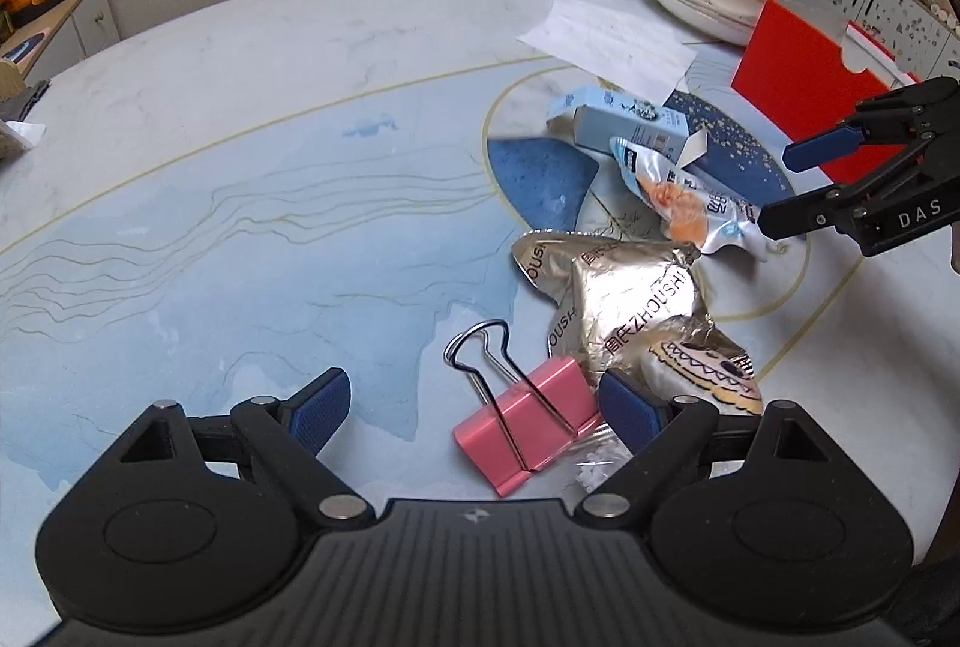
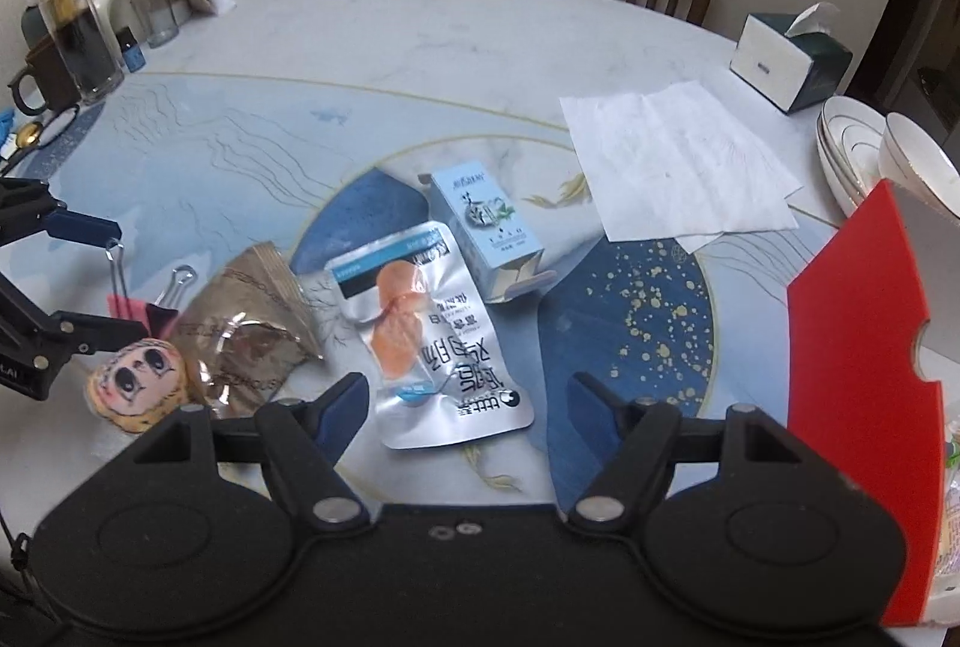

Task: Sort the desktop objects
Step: 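Grasp the pink binder clip with left tool while right tool grasps silver sausage packet, then lift and carry the binder clip with left tool while right tool carries packet to box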

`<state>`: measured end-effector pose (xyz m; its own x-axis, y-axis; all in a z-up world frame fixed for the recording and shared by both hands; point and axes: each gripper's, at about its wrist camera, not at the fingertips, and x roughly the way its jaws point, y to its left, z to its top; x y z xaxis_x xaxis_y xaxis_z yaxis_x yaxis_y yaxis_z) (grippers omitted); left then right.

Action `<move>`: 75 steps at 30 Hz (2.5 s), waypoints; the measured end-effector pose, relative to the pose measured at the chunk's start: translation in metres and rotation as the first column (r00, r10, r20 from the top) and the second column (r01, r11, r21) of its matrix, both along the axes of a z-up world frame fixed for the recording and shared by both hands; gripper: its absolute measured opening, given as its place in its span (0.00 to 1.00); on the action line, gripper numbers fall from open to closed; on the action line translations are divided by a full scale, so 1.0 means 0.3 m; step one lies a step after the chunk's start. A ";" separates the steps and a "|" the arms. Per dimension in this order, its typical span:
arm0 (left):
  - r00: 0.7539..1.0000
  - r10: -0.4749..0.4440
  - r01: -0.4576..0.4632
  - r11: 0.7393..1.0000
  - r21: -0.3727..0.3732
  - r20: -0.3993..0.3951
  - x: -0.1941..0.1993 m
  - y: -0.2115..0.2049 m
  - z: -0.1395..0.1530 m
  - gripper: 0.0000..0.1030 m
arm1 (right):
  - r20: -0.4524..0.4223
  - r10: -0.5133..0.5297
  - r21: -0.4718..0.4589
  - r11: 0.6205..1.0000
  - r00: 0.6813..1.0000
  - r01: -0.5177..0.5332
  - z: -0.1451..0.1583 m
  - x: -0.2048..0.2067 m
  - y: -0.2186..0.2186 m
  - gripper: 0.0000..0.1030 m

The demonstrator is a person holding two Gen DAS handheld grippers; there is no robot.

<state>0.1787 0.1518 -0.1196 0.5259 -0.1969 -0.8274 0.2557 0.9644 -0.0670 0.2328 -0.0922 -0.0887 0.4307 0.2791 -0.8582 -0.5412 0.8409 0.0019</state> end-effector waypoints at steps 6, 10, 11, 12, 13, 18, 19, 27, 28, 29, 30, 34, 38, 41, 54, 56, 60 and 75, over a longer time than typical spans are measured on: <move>1.000 0.012 -0.012 1.000 -0.009 -0.025 0.009 -0.007 -0.021 0.88 | -0.008 0.025 -0.003 1.000 1.000 -0.025 -0.019 0.025 0.021 0.70; 0.998 0.038 -0.040 0.999 -0.025 -0.043 0.014 0.000 -0.038 0.88 | -0.018 0.044 -0.007 0.999 0.999 -0.044 -0.043 0.045 0.034 0.70; 0.998 0.048 -0.050 0.998 -0.032 -0.046 0.016 0.003 -0.041 0.88 | -0.023 0.048 -0.009 0.999 0.999 -0.048 -0.050 0.048 0.037 0.70; 0.997 0.058 -0.060 0.998 -0.034 -0.048 0.017 0.006 -0.044 0.88 | -0.025 0.052 -0.013 0.999 0.998 -0.052 -0.057 0.051 0.041 0.70; 0.997 0.064 -0.066 0.997 -0.032 -0.045 0.017 0.006 -0.044 0.88 | -0.025 0.055 -0.017 0.998 0.998 -0.056 -0.063 0.055 0.046 0.70; 0.995 0.088 -0.090 0.995 -0.041 -0.044 0.018 0.006 -0.045 0.87 | -0.027 0.058 -0.026 0.998 0.998 -0.059 -0.088 0.073 0.061 0.70; 0.994 0.095 -0.097 0.994 -0.047 -0.044 0.014 0.008 -0.045 0.87 | -0.027 0.060 -0.029 0.998 0.998 -0.061 -0.093 0.075 0.065 0.70; 0.991 0.130 -0.132 0.990 -0.058 -0.032 -0.008 0.022 -0.039 0.77 | -0.031 0.061 -0.001 0.998 0.998 -0.061 -0.114 0.092 0.089 0.72; 0.991 0.132 -0.134 0.989 -0.058 -0.031 -0.009 0.025 -0.038 0.77 | -0.028 0.062 0.003 0.998 0.998 -0.062 -0.115 0.093 0.092 0.72; 0.991 0.133 -0.134 0.989 -0.057 -0.029 -0.011 0.026 -0.038 0.75 | -0.025 0.061 0.006 0.998 0.998 -0.061 -0.115 0.094 0.096 0.72; 0.991 0.133 -0.134 0.989 -0.054 -0.028 -0.013 0.025 -0.037 0.74 | -0.022 0.060 0.009 0.998 0.998 -0.059 -0.116 0.094 0.101 0.72; 0.991 0.134 -0.135 0.990 -0.037 -0.027 -0.017 0.015 -0.035 0.67 | -0.015 0.054 0.011 0.998 0.998 -0.054 -0.117 0.095 0.120 0.72; 0.992 0.125 -0.126 0.991 -0.046 -0.029 -0.022 0.007 -0.031 0.55 | -0.012 0.054 0.011 0.998 0.998 -0.054 -0.116 0.093 0.124 0.66; 0.992 0.120 -0.122 0.991 -0.048 -0.028 -0.028 0.002 -0.030 0.52 | -0.012 0.050 0.015 0.999 0.999 -0.050 -0.106 0.090 0.121 0.53; 0.994 0.103 -0.104 0.993 -0.058 -0.021 -0.043 -0.015 -0.030 0.51 | -0.029 0.026 0.013 1.000 0.999 -0.026 -0.081 0.048 0.080 0.41; 0.995 0.098 -0.099 0.993 -0.057 -0.021 -0.044 -0.014 -0.030 0.51 | -0.029 0.031 0.012 0.999 0.999 -0.031 -0.079 0.050 0.088 0.43; 0.995 0.093 -0.095 0.994 -0.054 -0.023 -0.042 -0.015 -0.030 0.51 | -0.035 0.029 0.036 0.999 0.999 -0.028 -0.072 0.066 0.106 0.55; 0.995 0.096 -0.097 0.994 -0.054 -0.025 -0.041 -0.016 -0.029 0.51 | -0.050 -0.017 0.031 0.999 0.999 0.019 -0.113 0.140 0.193 0.68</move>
<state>0.1662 0.1471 -0.1284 0.5264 -0.1918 -0.8283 0.1593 0.9792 -0.1255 0.2749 -0.0342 -0.1225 0.3929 0.2985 -0.8698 -0.5246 0.8496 0.0546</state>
